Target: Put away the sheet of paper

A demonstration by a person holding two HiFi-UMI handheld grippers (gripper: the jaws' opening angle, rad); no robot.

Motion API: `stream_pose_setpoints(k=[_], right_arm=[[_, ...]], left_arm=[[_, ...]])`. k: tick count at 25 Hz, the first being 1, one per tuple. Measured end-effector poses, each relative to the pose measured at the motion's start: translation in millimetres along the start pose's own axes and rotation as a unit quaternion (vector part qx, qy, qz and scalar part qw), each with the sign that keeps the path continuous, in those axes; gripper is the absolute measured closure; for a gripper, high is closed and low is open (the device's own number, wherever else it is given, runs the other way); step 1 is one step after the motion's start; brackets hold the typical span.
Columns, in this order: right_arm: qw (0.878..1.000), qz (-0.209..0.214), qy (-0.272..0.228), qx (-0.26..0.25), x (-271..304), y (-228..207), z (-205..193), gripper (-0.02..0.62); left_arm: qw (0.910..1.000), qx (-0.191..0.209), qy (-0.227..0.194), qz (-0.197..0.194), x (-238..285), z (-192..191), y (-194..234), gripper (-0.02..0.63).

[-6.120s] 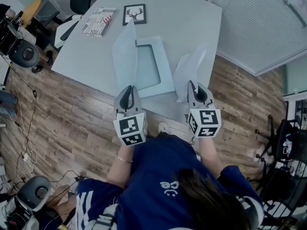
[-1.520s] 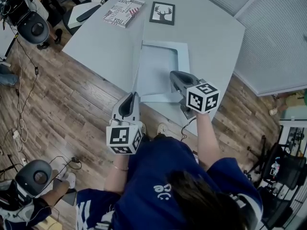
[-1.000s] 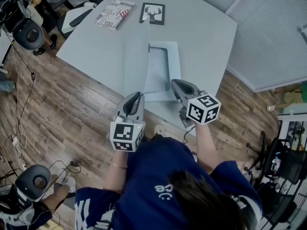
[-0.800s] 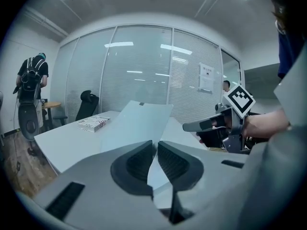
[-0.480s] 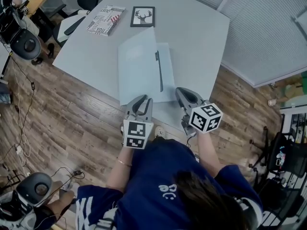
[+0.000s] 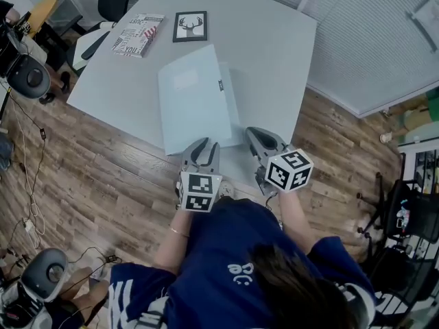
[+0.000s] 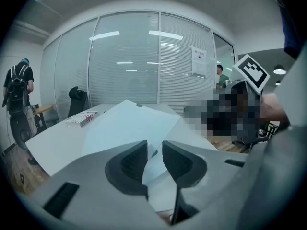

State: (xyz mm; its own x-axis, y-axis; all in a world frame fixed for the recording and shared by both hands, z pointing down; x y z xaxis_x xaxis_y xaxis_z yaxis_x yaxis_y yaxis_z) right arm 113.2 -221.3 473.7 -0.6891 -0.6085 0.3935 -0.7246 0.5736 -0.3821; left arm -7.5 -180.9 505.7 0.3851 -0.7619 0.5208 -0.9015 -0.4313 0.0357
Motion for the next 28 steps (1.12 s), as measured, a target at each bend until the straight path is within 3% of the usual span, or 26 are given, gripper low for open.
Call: stream_pose_setpoints(k=[8, 21, 24, 28], right_arm=[[1.000, -0.008, -0.007, 0.012, -1.2, -5.2, -0.8, 0.586], [0.999, -0.021, -0.029, 0.005, -6.3, 0.5, 8.5, 0.586], [0.999, -0.027, -0.037, -0.002, -7.3, 4.2, 13.1, 0.584], [0.998, -0.041, -0.052, -0.009, -9.4, 10.6, 18.4, 0.574]], left_arm=[[0.9963, -0.072, 0.002, -0.046, 1.4, 0.2, -7.7, 0.494], [0.9839, -0.098, -0.031, -0.147, -14.3, 29.6, -35.8, 0.443], [0.9793, -0.122, -0.069, -0.146, -25.9, 45.7, -28.9, 0.443], [0.9750, -0.151, -0.115, -0.115, -45.1, 61.2, -4.6, 0.445]])
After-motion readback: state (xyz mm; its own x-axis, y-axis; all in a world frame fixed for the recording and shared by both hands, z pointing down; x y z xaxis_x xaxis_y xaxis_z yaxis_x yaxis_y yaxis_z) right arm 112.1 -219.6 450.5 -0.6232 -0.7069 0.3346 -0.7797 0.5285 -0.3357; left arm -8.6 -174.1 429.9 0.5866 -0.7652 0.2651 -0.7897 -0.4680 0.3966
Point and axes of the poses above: the fingertips, and each gripper's own axes: x forward along the fingers, y to its left, z out of its top, the point moved 3 cm from there along -x, backward along the fingers, and after that the axes turned 3 degrees about y, right-handed, at the moved point
